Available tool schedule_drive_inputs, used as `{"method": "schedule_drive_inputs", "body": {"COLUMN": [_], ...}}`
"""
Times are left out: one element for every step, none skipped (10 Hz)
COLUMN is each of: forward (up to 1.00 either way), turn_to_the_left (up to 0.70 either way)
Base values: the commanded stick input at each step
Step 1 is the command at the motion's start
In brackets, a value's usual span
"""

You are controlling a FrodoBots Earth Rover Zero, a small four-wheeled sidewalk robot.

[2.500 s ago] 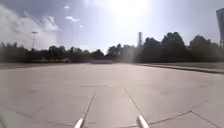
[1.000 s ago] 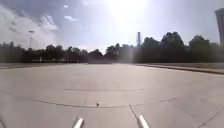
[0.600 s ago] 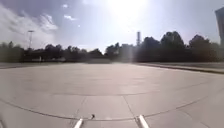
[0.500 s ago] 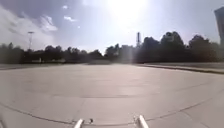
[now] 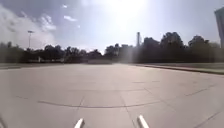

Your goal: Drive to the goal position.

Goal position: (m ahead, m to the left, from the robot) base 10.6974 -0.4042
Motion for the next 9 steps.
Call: {"method": "schedule_drive_inputs", "body": {"forward": [0.70, 0.70, 0.70, 0.70, 0.70, 0.70, 0.70, 0.70, 0.70], "turn_to_the_left": [0.00, 0.00, 0.00, 0.00, 0.00, 0.00, 0.00, 0.00, 0.00]}}
